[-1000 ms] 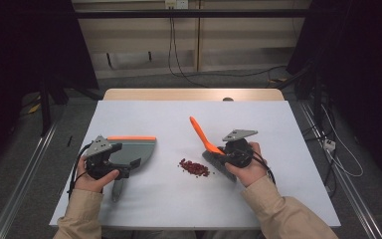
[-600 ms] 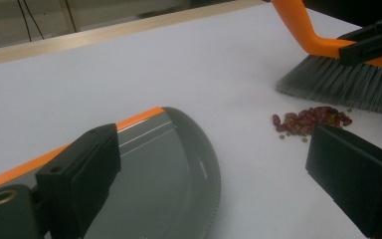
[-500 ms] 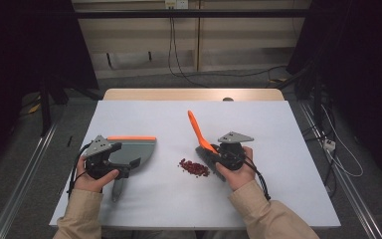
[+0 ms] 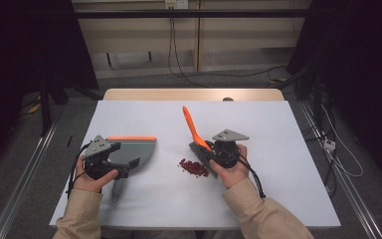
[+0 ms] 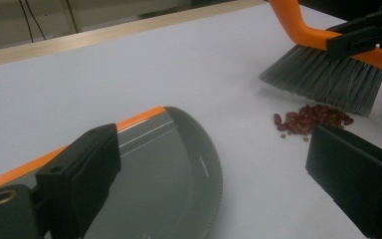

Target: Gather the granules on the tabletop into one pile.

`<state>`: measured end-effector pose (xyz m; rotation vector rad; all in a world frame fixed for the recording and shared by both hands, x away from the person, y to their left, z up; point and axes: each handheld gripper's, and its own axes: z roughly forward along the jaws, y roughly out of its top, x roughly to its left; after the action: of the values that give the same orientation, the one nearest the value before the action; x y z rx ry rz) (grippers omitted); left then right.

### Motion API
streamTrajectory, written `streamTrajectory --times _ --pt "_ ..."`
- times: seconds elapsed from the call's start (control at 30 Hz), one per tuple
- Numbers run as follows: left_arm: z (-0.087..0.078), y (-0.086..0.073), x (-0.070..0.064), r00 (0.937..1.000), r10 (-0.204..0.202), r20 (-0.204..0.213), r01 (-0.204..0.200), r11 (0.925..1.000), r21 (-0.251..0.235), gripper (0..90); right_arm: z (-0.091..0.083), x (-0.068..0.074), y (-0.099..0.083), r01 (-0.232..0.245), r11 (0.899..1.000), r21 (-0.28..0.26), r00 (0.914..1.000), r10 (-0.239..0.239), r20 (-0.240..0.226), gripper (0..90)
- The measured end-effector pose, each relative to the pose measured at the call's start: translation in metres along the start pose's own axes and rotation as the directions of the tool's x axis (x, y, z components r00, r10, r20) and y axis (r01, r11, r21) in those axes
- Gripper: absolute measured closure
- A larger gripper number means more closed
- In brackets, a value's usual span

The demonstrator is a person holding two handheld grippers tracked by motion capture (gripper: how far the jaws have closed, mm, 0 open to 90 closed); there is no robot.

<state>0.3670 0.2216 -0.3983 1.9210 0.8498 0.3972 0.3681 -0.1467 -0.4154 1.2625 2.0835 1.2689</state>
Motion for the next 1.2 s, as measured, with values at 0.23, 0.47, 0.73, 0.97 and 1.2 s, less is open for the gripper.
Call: streamTrajectory --times 0.23,0.47,0.73,0.97,1.2 --pt "-0.002 -0.002 -0.002 0.9999 0.013 0.007 -0.014 0.9999 0.01 6.9 -0.008 -0.002 0.003 0.005 1.0 -0.024 0.9999 -0.005 -0.014 71.8" --pt "-0.008 -0.009 -0.001 0.9999 0.008 -0.011 -0.007 0.9992 0.039 7.2 -0.013 -0.009 -0.001 0.011 1.0 -0.008 0.9996 -0.011 -0.028 71.8" --pt "-0.013 -0.019 0.001 0.9994 -0.004 -0.036 0.006 0.9976 0.069 7.2 -0.022 -0.024 -0.004 0.016 1.0 -0.005 0.9989 -0.016 -0.043 71.8" --pt "-0.015 -0.025 0.001 0.9986 -0.006 -0.053 0.011 0.9956 0.093 7.3 -0.026 -0.033 -0.007 0.006 1.0 -0.001 0.999 -0.006 -0.045 71.9" --pt "-0.017 -0.03 0.002 0.9963 -0.003 -0.085 0.013 0.9936 0.112 7.5 -0.03 -0.034 -0.005 0.002 1.0 -0.012 0.9989 -0.003 -0.048 71.8"
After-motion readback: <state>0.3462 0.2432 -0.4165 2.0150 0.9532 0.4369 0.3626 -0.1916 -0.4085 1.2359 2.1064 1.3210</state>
